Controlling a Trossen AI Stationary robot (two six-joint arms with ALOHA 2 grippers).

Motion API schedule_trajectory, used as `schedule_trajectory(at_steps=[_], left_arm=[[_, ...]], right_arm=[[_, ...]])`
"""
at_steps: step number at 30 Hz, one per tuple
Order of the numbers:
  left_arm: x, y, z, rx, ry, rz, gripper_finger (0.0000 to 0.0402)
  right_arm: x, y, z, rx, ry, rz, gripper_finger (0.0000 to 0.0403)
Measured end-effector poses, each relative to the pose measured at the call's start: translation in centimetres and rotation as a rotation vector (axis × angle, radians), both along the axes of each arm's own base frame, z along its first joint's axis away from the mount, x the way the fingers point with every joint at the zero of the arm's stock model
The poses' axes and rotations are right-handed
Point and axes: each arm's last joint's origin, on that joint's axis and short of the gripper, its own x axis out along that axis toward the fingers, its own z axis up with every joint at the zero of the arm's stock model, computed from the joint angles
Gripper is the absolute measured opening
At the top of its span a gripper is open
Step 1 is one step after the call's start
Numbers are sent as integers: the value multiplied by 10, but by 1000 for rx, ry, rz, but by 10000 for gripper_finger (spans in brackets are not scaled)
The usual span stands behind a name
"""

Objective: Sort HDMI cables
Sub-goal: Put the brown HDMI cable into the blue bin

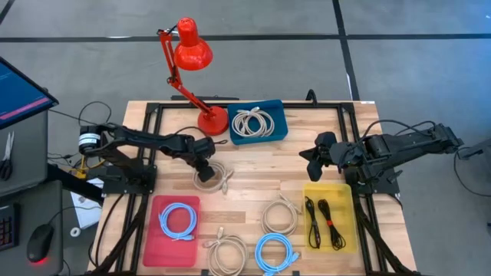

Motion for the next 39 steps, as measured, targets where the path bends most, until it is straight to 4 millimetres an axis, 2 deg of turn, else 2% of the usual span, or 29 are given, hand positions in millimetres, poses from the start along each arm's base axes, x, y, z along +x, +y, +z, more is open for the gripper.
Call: schedule_trajectory(at_steps=[14, 23, 28, 33, 39], left_arm=[[-24, -6, 80, 62, -416, 76, 7], [-30, -12, 124, 84, -777, 98, 6], [-26, -14, 135, 153, -884, 135, 6], [-21, -12, 134, 198, -875, 174, 6], [4, -7, 148, 261, -856, 128, 6]], right_arm=[[0, -1, 0, -15, 0, -16, 0], [0, -1, 0, -18, 0, -21, 0], [0, -1, 0, -18, 0, -21, 0], [-1, -1, 0, -18, -2, -21, 0], [-1, -1, 0, -20, 0, -21, 0]])
